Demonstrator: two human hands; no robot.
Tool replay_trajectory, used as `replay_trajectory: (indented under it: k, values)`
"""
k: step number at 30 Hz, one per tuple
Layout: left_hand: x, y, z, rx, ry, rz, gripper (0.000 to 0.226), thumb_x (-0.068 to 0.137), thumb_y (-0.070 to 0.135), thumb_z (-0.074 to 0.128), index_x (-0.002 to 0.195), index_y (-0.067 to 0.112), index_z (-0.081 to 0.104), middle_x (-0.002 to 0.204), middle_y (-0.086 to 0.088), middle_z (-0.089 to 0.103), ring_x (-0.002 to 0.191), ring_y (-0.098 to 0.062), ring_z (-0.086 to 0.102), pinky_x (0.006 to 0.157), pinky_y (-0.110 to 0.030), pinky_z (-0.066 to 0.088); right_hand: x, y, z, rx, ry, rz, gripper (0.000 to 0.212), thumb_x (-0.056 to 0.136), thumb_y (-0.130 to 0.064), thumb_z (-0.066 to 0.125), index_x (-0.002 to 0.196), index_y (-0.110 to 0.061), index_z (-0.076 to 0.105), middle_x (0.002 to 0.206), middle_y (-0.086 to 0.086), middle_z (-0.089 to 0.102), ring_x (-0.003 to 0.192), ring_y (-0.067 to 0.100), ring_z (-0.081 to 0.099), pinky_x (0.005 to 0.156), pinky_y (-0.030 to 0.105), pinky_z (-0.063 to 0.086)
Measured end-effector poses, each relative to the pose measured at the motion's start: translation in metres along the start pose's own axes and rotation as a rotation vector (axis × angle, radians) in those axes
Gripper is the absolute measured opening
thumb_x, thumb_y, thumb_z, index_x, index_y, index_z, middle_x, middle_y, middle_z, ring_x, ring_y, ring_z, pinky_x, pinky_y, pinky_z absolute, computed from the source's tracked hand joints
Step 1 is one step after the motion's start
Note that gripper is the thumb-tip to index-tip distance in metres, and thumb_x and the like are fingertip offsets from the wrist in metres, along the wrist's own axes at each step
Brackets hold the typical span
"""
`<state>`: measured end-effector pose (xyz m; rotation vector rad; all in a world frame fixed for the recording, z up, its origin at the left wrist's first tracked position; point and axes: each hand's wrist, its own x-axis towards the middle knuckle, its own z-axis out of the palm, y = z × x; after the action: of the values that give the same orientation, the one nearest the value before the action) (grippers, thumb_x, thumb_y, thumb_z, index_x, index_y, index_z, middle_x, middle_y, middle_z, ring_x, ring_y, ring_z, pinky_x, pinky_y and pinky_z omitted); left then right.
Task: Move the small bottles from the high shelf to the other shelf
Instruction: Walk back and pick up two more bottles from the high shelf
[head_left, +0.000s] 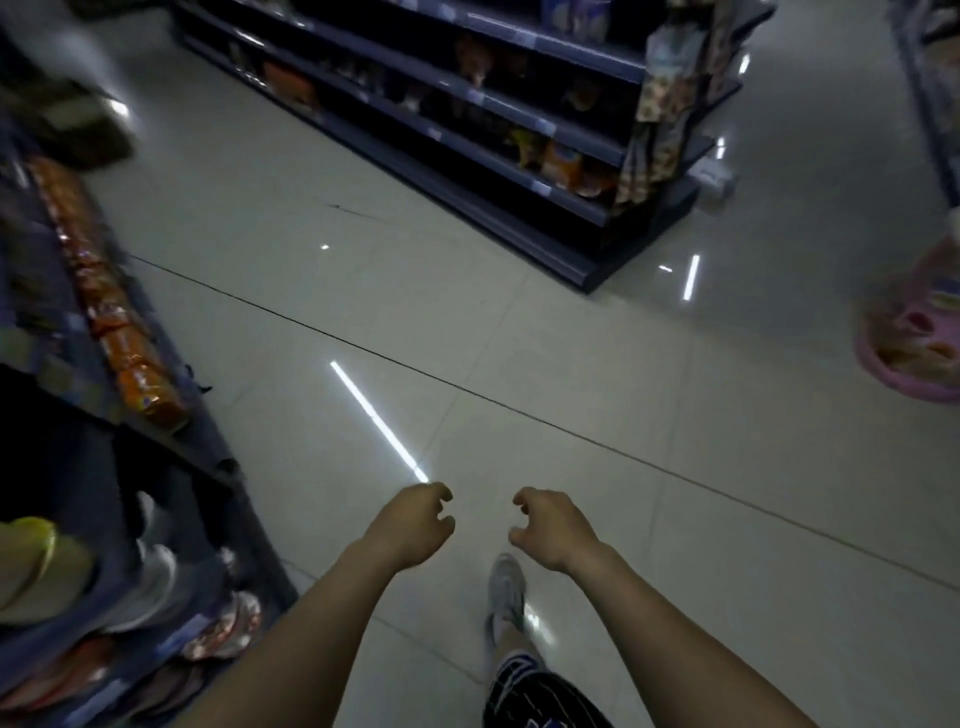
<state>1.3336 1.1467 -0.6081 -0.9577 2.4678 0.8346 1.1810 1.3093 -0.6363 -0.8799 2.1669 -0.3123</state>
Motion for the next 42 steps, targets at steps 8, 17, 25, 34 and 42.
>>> replay_trajectory:
  k: [8,17,25,34,42]
  values:
    - [0.158,-0.037,-0.151,-0.031,0.039,-0.131,0.053,0.096,0.037,0.061,0.143,0.014,0.052,0.135,-0.008,0.061,0.12,-0.023,0.057,0.1,-0.032,0.047,0.21,-0.109,-0.134,-0.101,-0.116,-0.11,0.057,0.095,-0.036,0.061,0.145,-0.011,0.056,0.141,0.011,0.063,0.127,0.027,0.06,0.103,0.033,0.05]
    - [0.392,-0.105,-0.314,-0.065,0.073,-0.141,0.057,0.095,0.044,0.059,0.143,0.015,0.052,0.14,-0.007,0.059,0.126,-0.022,0.054,0.1,-0.032,0.045,0.453,-0.222,-0.251,-0.168,-0.127,-0.141,0.06,0.096,-0.033,0.06,0.151,-0.012,0.05,0.146,0.01,0.061,0.132,0.026,0.058,0.109,0.031,0.046]
    - [0.57,-0.137,-0.481,-0.038,0.018,-0.083,0.057,0.095,0.046,0.056,0.144,0.016,0.051,0.14,-0.004,0.058,0.129,-0.021,0.051,0.102,-0.031,0.043,0.626,-0.316,-0.365,-0.167,-0.122,-0.067,0.058,0.099,-0.032,0.058,0.152,-0.011,0.049,0.149,0.008,0.059,0.136,0.023,0.056,0.113,0.028,0.042]
    - [0.796,-0.128,-0.674,0.012,0.076,-0.001,0.057,0.095,0.044,0.06,0.143,0.013,0.052,0.136,-0.007,0.06,0.123,-0.023,0.055,0.1,-0.033,0.046,0.835,-0.385,-0.525,-0.06,-0.006,-0.064,0.059,0.1,-0.033,0.059,0.154,-0.012,0.047,0.151,0.007,0.057,0.135,0.023,0.055,0.11,0.027,0.043]
    - [0.978,-0.057,-0.886,0.039,0.324,0.146,0.051,0.093,0.041,0.064,0.137,0.015,0.058,0.134,-0.004,0.063,0.118,-0.022,0.06,0.094,-0.026,0.044,0.999,-0.464,-0.74,-0.015,0.25,-0.148,0.04,0.097,-0.032,0.063,0.131,-0.013,0.063,0.131,0.009,0.068,0.117,0.026,0.064,0.095,0.03,0.052]
